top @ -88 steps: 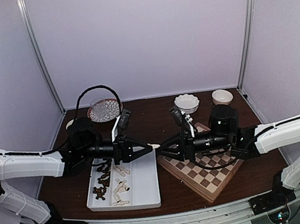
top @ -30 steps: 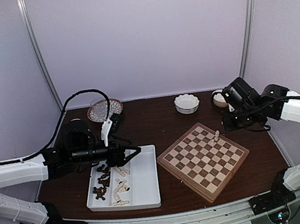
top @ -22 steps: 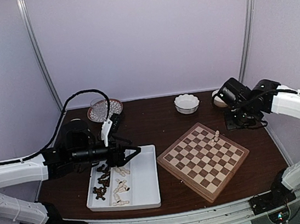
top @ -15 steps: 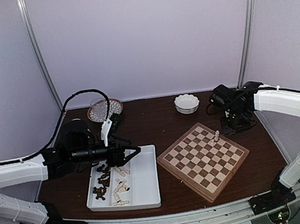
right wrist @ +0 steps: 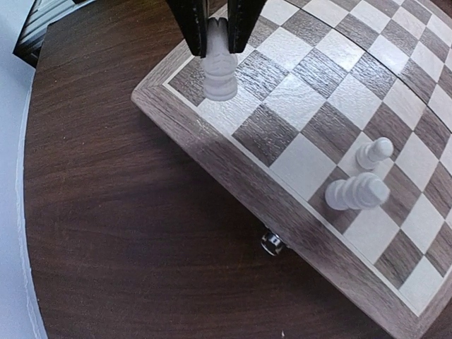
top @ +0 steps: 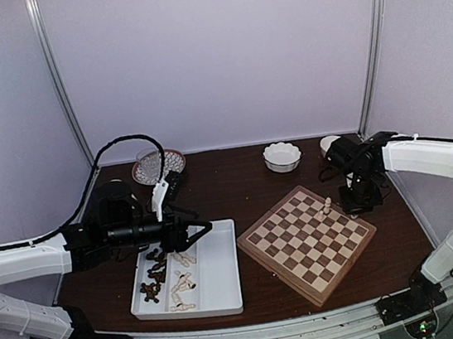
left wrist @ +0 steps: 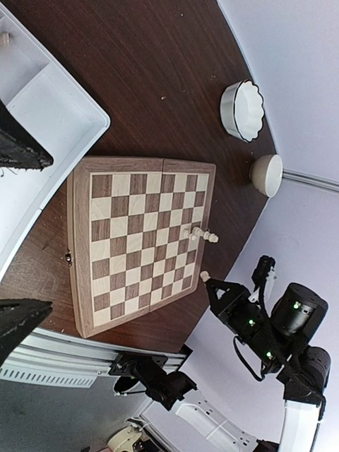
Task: Set up the chess pieces on the board
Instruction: Place the knight on b1.
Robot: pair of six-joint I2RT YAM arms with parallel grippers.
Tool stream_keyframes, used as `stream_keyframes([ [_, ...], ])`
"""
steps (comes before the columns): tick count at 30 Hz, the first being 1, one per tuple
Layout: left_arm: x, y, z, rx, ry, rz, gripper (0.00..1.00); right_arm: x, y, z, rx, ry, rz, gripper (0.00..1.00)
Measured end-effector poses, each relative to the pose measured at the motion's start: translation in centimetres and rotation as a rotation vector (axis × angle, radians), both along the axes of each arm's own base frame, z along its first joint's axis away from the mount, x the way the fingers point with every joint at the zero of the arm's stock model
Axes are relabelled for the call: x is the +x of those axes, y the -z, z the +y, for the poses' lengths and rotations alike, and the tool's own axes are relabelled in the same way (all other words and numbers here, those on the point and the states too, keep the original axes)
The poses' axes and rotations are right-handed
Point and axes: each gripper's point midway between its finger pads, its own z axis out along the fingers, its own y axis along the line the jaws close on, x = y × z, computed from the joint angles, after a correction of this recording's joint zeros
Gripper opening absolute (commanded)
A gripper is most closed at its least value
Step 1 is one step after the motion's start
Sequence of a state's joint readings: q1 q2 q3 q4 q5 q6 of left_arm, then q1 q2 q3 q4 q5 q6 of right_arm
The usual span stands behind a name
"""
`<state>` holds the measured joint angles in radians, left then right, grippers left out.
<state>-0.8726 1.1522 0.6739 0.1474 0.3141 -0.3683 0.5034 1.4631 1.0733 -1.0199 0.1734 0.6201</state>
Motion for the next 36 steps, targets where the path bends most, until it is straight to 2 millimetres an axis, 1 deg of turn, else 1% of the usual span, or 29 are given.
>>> stream_keyframes([
  [4,0.0,0.0,0.0,0.0,0.0,0.0,0.62,-0.6,1.4,-0.4,0.024,0.01,0.05,0.0],
  [12,0.0,0.0,0.0,-0.001,0.001,0.0,0.62,-0.8,3.0,0.2,0.051,0.003,0.097,0.0],
  [19,0.0,0.0,0.0,-0.001,0.002,0.001,0.62,-1.2,3.5,0.0,0.051,0.005,0.108,0.0],
  [25,-0.1,0.0,0.0,-0.001,0.003,0.002,0.61,-1.0,3.5,0.1,0.055,0.001,0.099,0.04],
  [29,-0.1,0.0,0.0,-0.002,0.003,0.001,0.61,-0.9,3.5,0.1,0.057,-0.004,0.093,0.05],
  [32,-0.1,-0.1,0.0,-0.004,0.004,0.0,0.61,-0.9,3.5,0.0,0.058,-0.005,0.09,0.18],
  [34,-0.1,-0.3,0.0,-0.008,0.003,0.001,0.61,-0.8,3.5,0.0,0.058,-0.008,0.088,0.19],
  [35,-0.1,-0.4,0.0,-0.01,0.003,0.0,0.6,-0.8,3.6,0.0,0.059,-0.007,0.087,0.22],
  [36,-0.2,-0.4,0.1,-0.012,0.002,-0.001,0.6,-0.9,3.7,0.0,0.06,-0.008,0.084,0.23],
])
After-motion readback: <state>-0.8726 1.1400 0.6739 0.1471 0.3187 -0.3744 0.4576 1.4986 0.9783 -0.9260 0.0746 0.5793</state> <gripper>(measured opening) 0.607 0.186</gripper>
